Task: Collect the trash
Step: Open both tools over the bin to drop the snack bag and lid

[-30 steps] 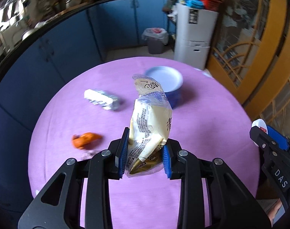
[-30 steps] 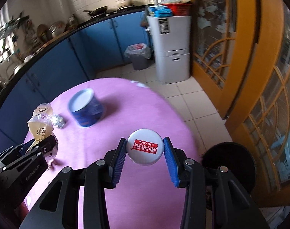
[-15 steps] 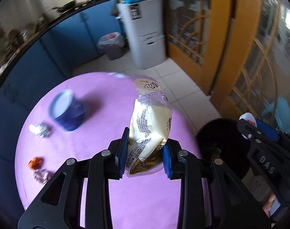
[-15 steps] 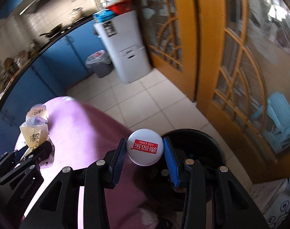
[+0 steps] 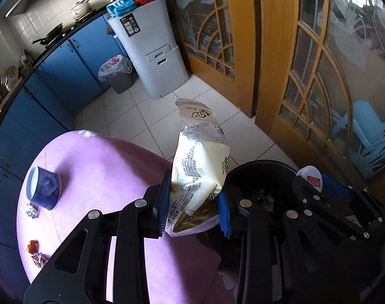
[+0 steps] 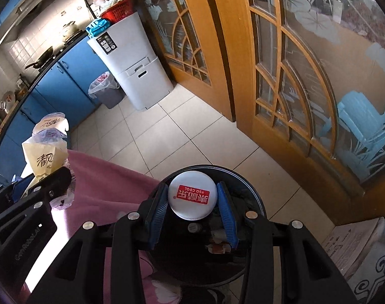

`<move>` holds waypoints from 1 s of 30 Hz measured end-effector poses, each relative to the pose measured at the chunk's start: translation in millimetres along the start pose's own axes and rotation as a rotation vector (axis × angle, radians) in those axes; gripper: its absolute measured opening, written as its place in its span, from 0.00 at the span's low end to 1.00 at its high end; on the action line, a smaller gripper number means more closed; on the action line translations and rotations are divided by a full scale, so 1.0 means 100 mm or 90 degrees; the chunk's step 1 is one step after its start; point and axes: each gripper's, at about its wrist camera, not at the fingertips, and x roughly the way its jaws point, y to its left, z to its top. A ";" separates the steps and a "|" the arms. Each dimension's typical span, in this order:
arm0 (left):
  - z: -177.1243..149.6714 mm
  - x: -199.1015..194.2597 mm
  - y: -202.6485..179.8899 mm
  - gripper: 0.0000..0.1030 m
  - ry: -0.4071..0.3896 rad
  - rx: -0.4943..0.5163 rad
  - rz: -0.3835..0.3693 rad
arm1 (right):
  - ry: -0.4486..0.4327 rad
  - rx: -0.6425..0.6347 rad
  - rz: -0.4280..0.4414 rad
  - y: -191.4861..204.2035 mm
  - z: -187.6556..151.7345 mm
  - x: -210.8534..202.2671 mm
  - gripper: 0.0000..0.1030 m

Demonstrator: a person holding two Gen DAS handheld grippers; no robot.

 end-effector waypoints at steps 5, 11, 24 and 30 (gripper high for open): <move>0.08 0.07 -0.05 0.73 -0.001 -0.009 0.003 | 0.039 0.020 0.032 -0.11 0.04 0.17 0.39; 0.14 0.11 -0.11 0.80 -0.001 -0.007 0.009 | 0.054 0.029 0.027 -0.20 0.05 0.28 0.61; 0.07 0.09 0.07 0.80 0.009 -0.031 0.021 | 0.046 0.033 0.014 -0.17 -0.02 0.24 0.81; -0.09 -0.07 0.46 0.83 0.004 -0.074 0.034 | 0.031 0.007 0.020 0.06 -0.04 0.10 0.81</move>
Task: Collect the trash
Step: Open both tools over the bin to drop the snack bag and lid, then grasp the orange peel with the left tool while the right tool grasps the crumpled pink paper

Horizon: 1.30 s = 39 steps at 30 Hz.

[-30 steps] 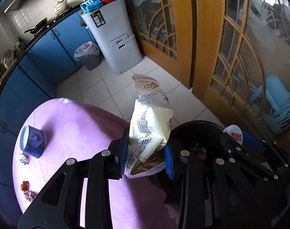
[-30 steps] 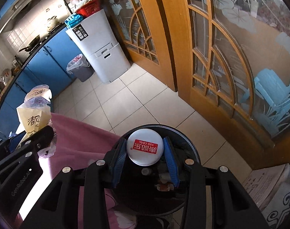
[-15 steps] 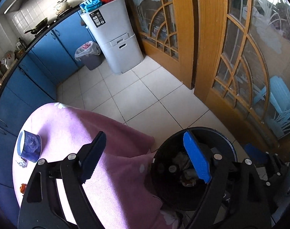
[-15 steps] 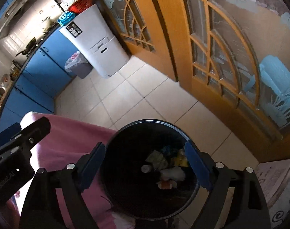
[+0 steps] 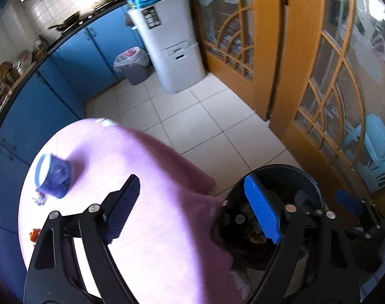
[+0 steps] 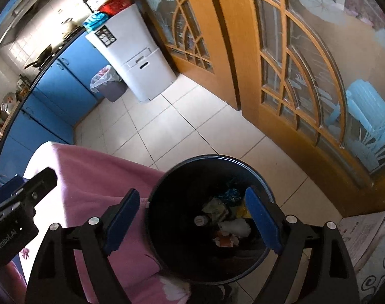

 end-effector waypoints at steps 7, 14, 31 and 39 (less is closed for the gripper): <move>-0.31 -0.16 0.99 0.85 0.001 -0.107 0.042 | -0.033 -0.087 0.005 0.66 -0.12 -0.21 0.81; -0.84 -0.22 2.14 0.85 0.033 -0.233 0.092 | -0.028 -0.207 0.049 1.61 -0.43 -0.25 0.81; -1.74 -0.08 3.67 0.68 0.080 -0.270 0.013 | 0.002 -0.534 0.147 3.65 -1.65 -0.22 0.80; -1.76 0.05 3.84 0.65 0.092 -0.239 -0.071 | 0.029 -0.601 0.143 4.08 -2.01 -0.13 0.80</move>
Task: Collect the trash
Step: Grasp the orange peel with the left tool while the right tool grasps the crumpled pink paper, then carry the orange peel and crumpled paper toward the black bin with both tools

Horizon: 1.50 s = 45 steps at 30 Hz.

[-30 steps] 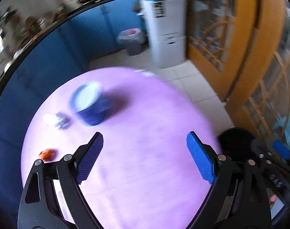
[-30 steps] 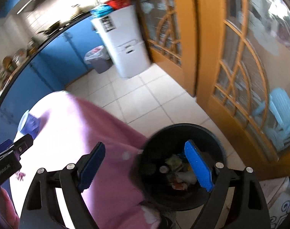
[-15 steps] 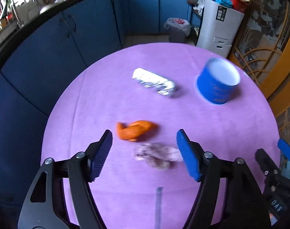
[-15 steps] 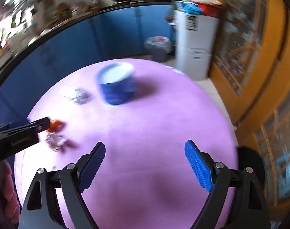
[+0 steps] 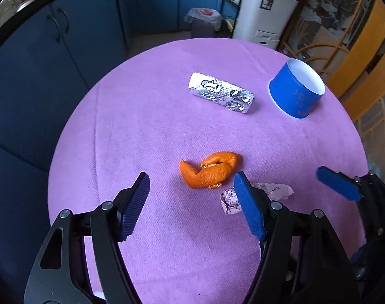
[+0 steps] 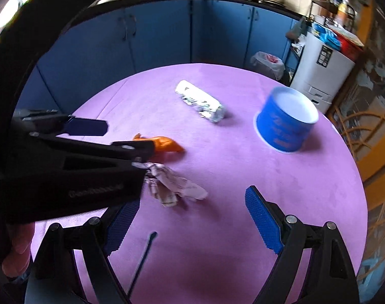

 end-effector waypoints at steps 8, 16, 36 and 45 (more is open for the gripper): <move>0.06 0.15 0.05 0.48 0.034 0.032 -0.053 | 0.022 -0.030 -0.032 0.17 0.05 0.16 0.65; 0.09 0.22 0.03 0.32 0.024 0.039 -0.056 | 0.036 -0.017 -0.074 0.05 -0.02 0.18 0.24; 0.14 -0.21 -0.56 0.21 -0.049 0.061 -0.012 | -0.032 0.096 -0.092 -0.62 -0.08 -0.29 0.23; 0.11 -0.25 -1.29 0.20 -0.053 0.131 -0.012 | -0.056 0.158 -0.109 -1.19 -0.33 -0.55 0.23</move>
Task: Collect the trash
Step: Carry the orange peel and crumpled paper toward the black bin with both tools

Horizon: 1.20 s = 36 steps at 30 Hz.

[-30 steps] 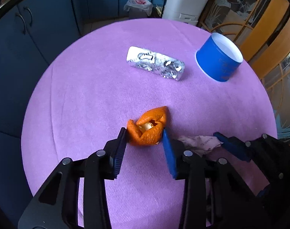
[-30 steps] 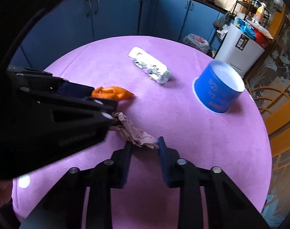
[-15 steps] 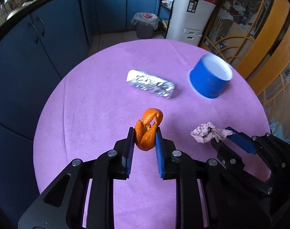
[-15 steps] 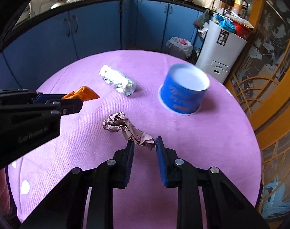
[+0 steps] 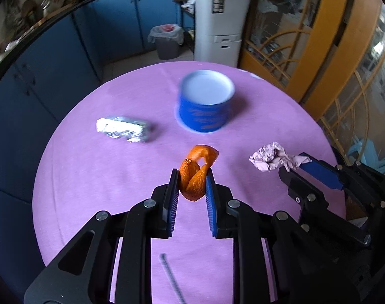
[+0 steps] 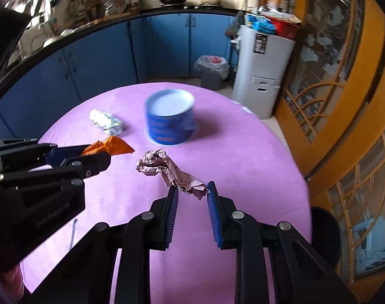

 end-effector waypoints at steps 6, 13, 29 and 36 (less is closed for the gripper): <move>0.09 0.04 -0.48 0.20 -0.001 0.051 -0.008 | -0.011 0.051 -0.018 -0.46 -0.08 -0.09 0.23; 0.21 0.13 -1.20 0.20 0.004 0.126 -0.022 | -0.010 0.124 -0.039 -1.04 -0.27 -0.15 0.23; 0.38 0.37 -2.67 0.20 0.010 0.266 -0.068 | -0.006 0.274 -0.110 -2.35 -0.73 -0.27 0.23; 0.44 0.53 -3.05 0.20 0.025 0.284 -0.070 | 0.001 0.318 -0.112 -2.69 -0.85 -0.22 0.23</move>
